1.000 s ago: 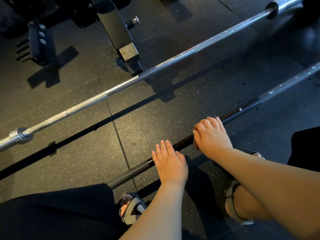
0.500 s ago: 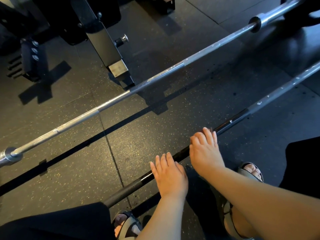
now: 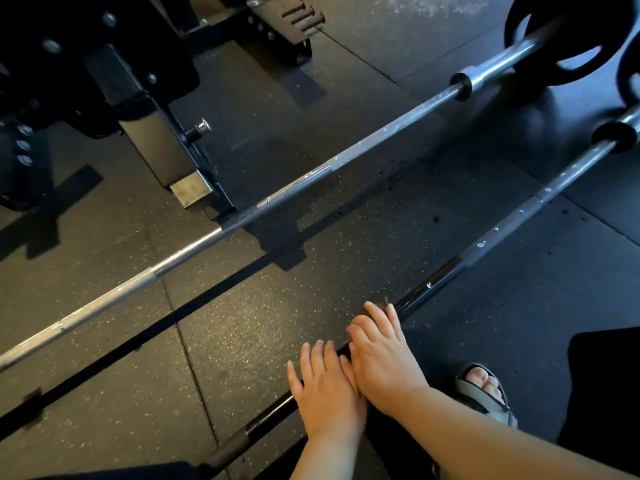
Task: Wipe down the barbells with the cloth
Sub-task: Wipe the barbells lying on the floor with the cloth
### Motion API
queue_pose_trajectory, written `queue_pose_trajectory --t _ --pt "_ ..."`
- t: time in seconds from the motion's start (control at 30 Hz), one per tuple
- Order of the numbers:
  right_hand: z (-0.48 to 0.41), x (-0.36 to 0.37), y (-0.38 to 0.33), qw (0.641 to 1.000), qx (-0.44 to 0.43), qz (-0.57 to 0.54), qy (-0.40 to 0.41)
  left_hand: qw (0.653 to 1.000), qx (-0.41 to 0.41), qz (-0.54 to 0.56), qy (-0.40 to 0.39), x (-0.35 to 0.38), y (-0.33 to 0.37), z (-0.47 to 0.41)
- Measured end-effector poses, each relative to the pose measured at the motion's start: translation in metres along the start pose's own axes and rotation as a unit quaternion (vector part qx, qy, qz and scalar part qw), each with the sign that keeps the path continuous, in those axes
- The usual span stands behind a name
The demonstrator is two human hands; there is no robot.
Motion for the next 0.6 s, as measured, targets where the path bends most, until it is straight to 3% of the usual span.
queue_pose_trajectory --t 0.13,0.3,0.5,0.6 --pt "-0.005 -0.015 0.021 0.993 -0.115 0.026 -0.028 0.999 -0.03 0.017 -0.022 -0.003 0.0 0.0" --pt "0.0 -0.025 0.04 0.995 0.079 0.005 0.063 0.996 -0.02 0.012 -0.086 -0.017 0.018 0.005" --pt "-0.003 -0.018 0.013 0.993 -0.087 0.039 -0.074 0.983 0.049 -0.05 -0.168 -0.026 0.023 0.017" --pt "-0.001 -0.025 0.032 0.996 -0.066 0.042 -0.05 0.982 0.049 0.005 -0.182 -0.034 0.02 0.019"
Point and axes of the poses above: each hand's wrist, its own z-axis away from the middle knuckle, its own x-axis out of the palm, y = z × x, the point moved 3 cm from there along -z, towards the middle knuckle, and after that the axes turned 9 degrees about -x, right-handed, at the moved point
